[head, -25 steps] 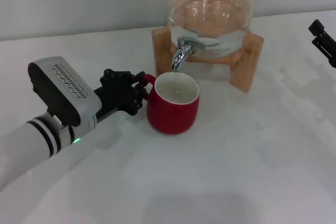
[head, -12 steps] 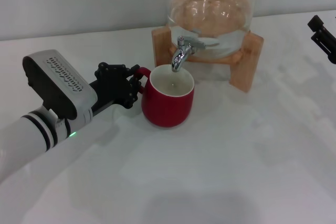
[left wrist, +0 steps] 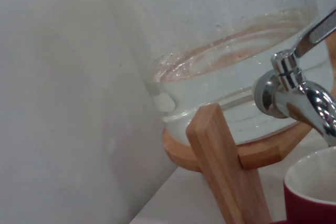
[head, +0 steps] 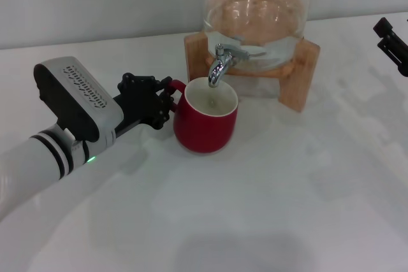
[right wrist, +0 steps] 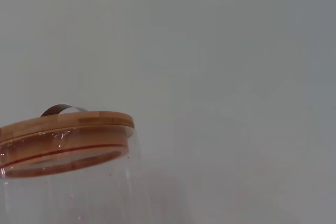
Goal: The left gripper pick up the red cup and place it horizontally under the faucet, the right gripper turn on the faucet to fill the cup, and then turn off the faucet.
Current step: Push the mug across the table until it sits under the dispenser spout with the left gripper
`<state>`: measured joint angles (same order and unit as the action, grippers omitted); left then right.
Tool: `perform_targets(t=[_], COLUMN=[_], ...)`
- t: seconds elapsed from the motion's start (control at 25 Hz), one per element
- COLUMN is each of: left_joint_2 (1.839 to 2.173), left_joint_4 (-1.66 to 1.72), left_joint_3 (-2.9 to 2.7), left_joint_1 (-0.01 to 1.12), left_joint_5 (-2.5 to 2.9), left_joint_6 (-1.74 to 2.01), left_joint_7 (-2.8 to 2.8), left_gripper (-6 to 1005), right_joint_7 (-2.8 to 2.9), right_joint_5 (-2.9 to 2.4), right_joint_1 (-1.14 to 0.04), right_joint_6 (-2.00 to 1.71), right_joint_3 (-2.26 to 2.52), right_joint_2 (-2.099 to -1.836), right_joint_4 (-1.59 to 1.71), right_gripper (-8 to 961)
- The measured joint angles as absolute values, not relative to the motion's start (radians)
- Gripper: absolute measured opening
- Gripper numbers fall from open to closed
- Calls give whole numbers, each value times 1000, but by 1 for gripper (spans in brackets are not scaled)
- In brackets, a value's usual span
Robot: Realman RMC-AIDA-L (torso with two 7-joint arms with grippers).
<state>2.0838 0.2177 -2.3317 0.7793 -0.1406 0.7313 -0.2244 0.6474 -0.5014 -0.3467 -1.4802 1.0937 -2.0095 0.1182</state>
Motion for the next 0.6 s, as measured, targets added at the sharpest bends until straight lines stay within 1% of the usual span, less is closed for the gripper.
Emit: perform_targets(t=[0.6], left_joint_2=[2089], left_joint_4=[227], left_joint_3=[-2339], left_joint_1=[774], left_joint_5=[-140], left_joint_6=[718], left_joint_7=[-203], left_gripper=[94], right_joint_7=[647], right_joint_5=[-505], right_joint_1=[-345], right_joint_6=[-1484], right_joint_3=[1094], right_joint_2=[-2011], right_joint_4=[118], right_gripper=[868])
